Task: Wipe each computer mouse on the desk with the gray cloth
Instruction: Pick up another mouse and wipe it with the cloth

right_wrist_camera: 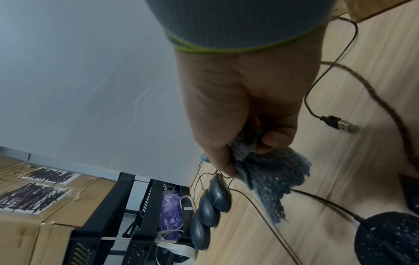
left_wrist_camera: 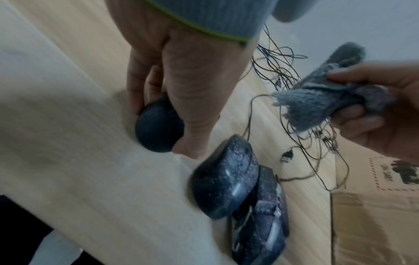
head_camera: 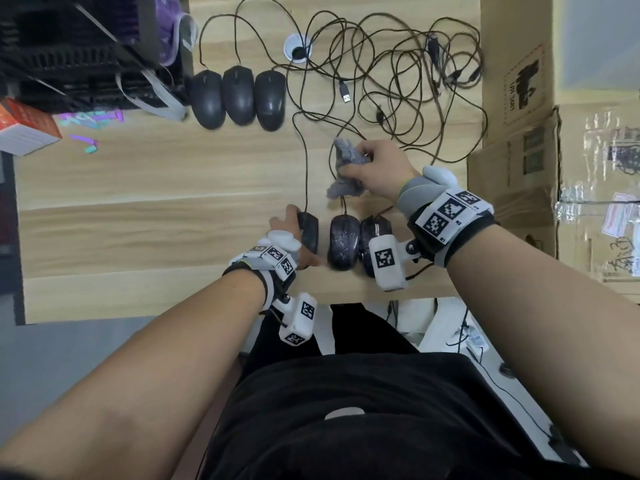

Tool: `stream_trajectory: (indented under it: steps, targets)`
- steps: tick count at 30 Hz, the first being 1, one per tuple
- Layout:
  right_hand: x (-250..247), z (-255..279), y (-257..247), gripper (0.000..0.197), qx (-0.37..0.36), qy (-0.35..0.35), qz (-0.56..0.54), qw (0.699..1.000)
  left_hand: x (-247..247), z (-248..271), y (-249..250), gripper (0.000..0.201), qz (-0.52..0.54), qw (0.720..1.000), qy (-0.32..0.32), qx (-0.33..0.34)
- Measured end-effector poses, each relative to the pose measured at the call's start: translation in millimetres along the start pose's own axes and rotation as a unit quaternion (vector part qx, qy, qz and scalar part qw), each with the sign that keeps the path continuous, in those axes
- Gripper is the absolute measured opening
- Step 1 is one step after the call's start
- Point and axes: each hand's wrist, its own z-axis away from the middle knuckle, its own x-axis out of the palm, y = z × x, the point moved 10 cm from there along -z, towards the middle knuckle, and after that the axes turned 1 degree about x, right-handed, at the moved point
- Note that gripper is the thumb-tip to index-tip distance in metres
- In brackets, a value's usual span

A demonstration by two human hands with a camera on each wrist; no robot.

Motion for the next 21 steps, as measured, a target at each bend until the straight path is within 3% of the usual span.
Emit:
stream_trajectory:
  steps: [4, 7, 10, 14, 19, 21]
  targets:
    - [-4, 14, -7, 0.021, -0.019, 0.0, -0.002, 1.0, -23, 20, -18, 0.103, 0.012, 1.0, 0.009, 0.003]
    - [1, 26, -16, 0.021, -0.034, -0.006, -0.005, 0.999, -45, 32, -17, 0.112, 0.079, 0.996, 0.027, 0.03]
    - [6, 49, -35, 0.021, -0.06, -0.009, -0.025, 0.998, -79, 49, -10, 0.097, 0.181, 0.98, 0.058, 0.064]
    - [18, 80, -67, 0.018, -0.092, -0.033, -0.113, 0.989, -126, 79, 6, 0.093, 0.281, 0.949, 0.072, 0.124]
    - [25, 110, -103, 0.039, -0.082, -0.059, -0.274, 0.956, -166, 111, 16, 0.101, 0.359, 0.912, 0.086, 0.176]
    - [20, 119, -109, 0.03, -0.063, -0.032, -0.327, 0.942, -169, 119, 17, 0.072, 0.407, 0.889, 0.062, 0.2]
